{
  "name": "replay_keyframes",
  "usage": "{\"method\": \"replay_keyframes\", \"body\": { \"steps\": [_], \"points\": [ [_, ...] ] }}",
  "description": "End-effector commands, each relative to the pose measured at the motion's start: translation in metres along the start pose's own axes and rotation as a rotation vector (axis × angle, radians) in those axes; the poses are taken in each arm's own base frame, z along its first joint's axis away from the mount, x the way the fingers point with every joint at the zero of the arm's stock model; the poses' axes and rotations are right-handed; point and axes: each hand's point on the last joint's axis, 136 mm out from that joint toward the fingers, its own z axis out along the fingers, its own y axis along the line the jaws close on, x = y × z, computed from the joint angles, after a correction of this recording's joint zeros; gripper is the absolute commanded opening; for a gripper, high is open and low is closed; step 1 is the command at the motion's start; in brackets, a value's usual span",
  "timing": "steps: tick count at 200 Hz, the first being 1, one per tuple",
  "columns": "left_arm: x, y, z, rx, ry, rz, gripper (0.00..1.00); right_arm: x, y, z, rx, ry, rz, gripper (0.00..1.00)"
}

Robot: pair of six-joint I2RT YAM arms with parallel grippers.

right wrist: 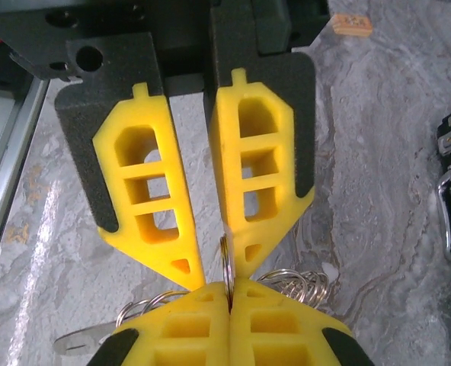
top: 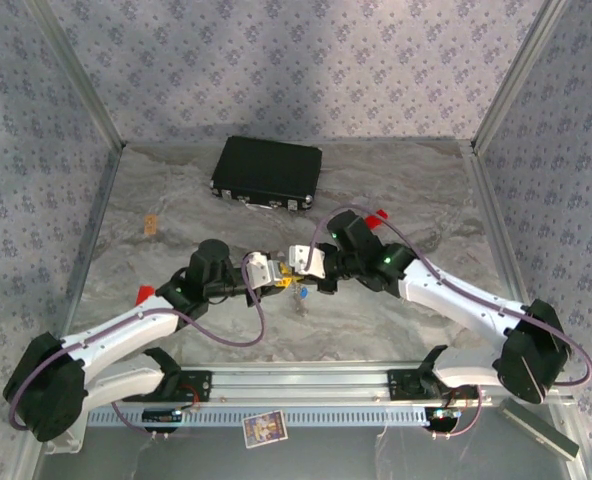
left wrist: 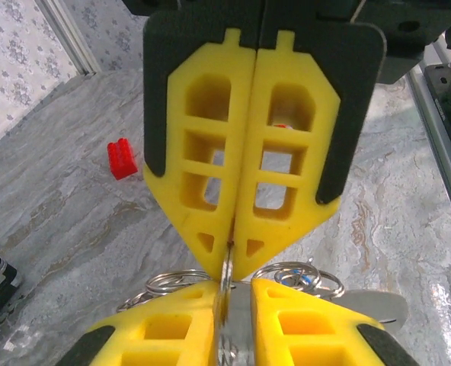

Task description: Put the keys on the keyring

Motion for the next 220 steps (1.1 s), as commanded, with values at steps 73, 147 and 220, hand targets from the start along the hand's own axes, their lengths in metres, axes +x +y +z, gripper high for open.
{"method": "replay_keyframes", "body": {
  "steps": [73, 147, 220],
  "points": [
    [-0.019, 0.0, -0.004, -0.007, -0.071, 0.039, 0.0, -0.008, 0.002, -0.012, 0.007, -0.052, -0.01, 0.19],
    [-0.03, -0.003, -0.012, 0.011, -0.212, 0.025, 0.0, -0.009, 0.002, -0.021, -0.039, -0.286, 0.122, 0.25],
    [-0.033, -0.006, -0.012, 0.032, -0.245, 0.017, 0.0, -0.017, 0.003, -0.014, -0.078, -0.322, 0.121, 0.24]
  ]
}}
